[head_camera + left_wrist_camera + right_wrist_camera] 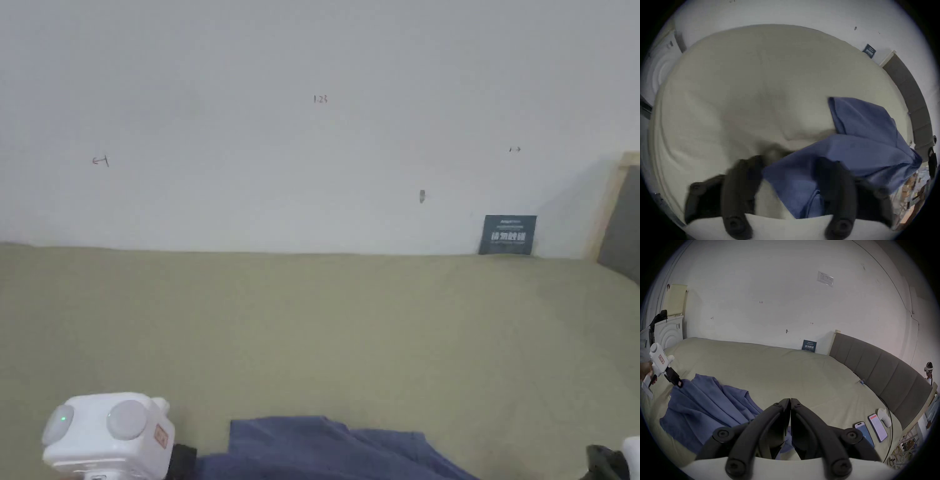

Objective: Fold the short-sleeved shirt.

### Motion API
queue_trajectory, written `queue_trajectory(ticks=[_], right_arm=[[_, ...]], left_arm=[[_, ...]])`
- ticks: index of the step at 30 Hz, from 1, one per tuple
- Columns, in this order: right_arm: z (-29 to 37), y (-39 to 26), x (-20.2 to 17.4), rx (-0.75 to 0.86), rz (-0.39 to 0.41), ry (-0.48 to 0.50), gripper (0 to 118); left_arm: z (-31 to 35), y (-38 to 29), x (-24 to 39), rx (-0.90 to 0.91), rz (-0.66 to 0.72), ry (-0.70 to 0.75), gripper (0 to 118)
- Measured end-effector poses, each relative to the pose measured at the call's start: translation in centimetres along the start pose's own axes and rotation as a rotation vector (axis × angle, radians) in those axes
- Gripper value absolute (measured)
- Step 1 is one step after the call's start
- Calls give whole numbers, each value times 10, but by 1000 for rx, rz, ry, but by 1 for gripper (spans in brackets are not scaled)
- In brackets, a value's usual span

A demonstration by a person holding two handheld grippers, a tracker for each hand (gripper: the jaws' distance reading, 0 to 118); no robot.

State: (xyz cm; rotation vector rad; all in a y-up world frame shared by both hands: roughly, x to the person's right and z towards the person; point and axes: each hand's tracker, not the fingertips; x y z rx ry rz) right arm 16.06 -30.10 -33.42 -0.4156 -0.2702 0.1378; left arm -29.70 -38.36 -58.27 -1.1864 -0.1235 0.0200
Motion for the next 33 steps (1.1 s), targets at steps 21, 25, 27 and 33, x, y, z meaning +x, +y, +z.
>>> queue_trajectory(ticks=[21, 25, 27, 33], right_arm=[[-22, -18, 5, -331, -167, 252, 106], [-28, -23, 11, -364, -211, 228, 71], [-32, -23, 16, -377, -247, 248, 15], [-26, -15, 11, -343, -256, 240, 15]], left_arm=[[11, -8, -4, 52, 16, -198, 1], [12, -11, -4, 67, 19, -197, 1], [13, -12, -7, 77, 28, -199, 1], [46, -16, -9, 208, 35, -248, 1]])
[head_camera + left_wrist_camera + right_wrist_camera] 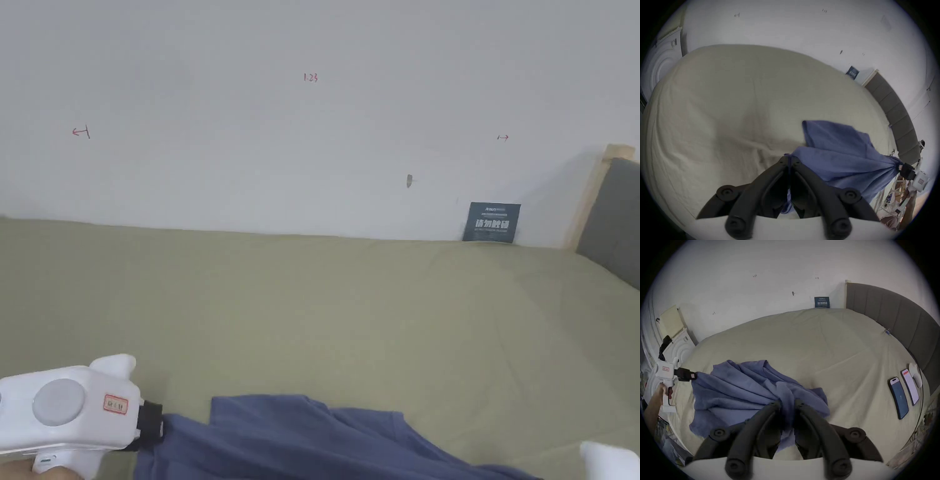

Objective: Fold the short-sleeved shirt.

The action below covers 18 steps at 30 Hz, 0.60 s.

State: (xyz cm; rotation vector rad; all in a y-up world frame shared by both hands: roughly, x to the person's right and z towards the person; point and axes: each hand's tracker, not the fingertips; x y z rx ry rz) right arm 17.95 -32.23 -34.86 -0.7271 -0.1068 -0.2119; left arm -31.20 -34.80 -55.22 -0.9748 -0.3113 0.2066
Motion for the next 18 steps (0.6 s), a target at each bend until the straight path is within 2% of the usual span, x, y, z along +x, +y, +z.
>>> queue_trajectory(ticks=[7, 18], right_arm=[[16, 38, -16, 98, 39, 48, 15], [43, 147, -58, 326, 168, 107, 15]], left_arm=[[68, 32, 8, 214, -16, -29, 1], [182, 89, 22, 499, -43, -23, 1]])
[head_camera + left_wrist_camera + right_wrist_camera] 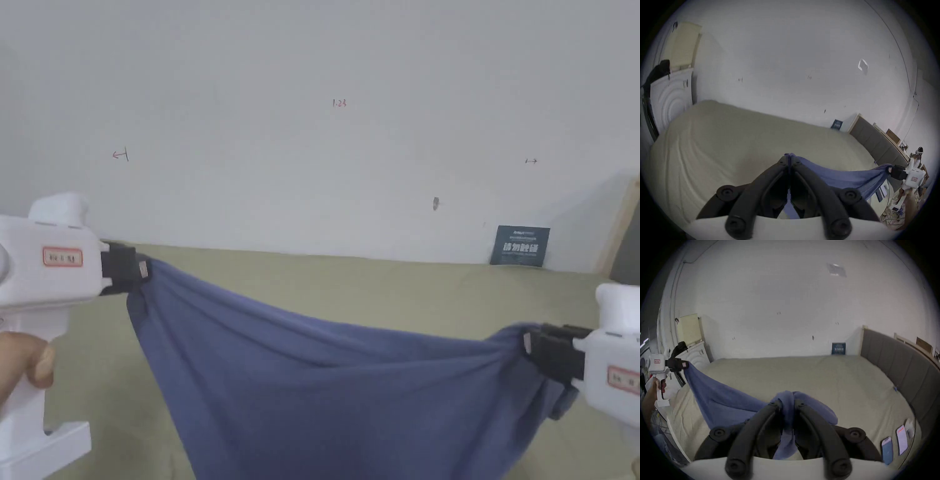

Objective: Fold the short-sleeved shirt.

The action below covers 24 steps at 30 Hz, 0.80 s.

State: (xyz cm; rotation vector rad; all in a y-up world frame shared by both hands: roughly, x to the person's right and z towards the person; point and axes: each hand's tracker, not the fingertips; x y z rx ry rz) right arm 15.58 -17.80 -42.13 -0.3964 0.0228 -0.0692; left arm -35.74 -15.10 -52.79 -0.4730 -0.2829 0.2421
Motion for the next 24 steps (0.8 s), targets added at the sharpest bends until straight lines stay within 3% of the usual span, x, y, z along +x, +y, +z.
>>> queue_trajectory(ticks=[7, 14, 24], right_arm=[[-13, 67, -10, 99, 32, 13, 15], [-26, 120, -10, 187, -4, 26, 15], [-65, 153, -9, 235, -16, 3, 15]], left_arm=[[22, 49, 3, 109, 11, 34, 1], [22, 84, 5, 165, 4, 58, 1], [1, 117, 7, 216, 2, 92, 1]])
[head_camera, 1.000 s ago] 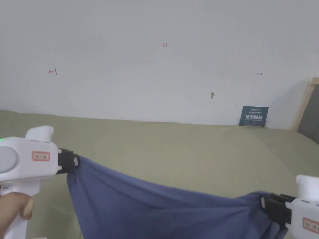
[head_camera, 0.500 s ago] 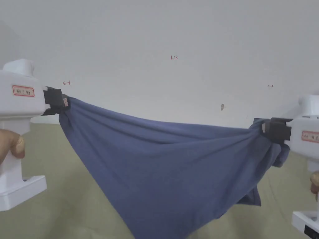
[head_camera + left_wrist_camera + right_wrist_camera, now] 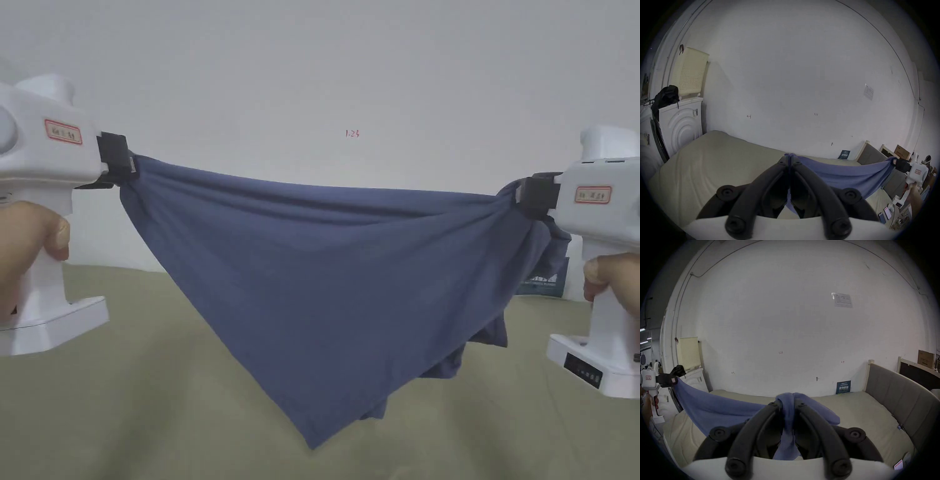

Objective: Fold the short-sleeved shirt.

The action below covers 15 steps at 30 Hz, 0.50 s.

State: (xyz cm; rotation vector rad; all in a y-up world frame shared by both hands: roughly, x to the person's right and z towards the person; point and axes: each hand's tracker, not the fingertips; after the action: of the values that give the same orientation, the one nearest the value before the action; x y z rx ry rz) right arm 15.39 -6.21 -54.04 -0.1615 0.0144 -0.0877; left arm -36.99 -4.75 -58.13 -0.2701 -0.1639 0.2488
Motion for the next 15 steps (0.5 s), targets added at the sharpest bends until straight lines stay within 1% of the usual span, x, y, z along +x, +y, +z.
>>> queue_trajectory(ticks=[3, 5, 7, 9, 13, 15], right_arm=[[-14, -7, 1, -10, -37, -7, 15], [-20, -15, 0, -14, -39, -2, 15], [-26, -25, -1, -27, -21, -11, 15], [-30, -37, 0, -39, -15, -4, 15], [-31, -62, 6, -76, -60, -1, 15], [-28, -75, 9, -89, -65, 1, 15]], left_arm=[[-11, 1, 0, -1, 7, 14, 1], [-17, -4, -1, -6, 14, 22, 1], [-23, -12, -3, -13, 15, 30, 1], [-27, -24, -7, -30, 15, 31, 1], [-29, -58, -19, -72, 22, 36, 1], [-24, -77, -25, -94, 29, 26, 1]])
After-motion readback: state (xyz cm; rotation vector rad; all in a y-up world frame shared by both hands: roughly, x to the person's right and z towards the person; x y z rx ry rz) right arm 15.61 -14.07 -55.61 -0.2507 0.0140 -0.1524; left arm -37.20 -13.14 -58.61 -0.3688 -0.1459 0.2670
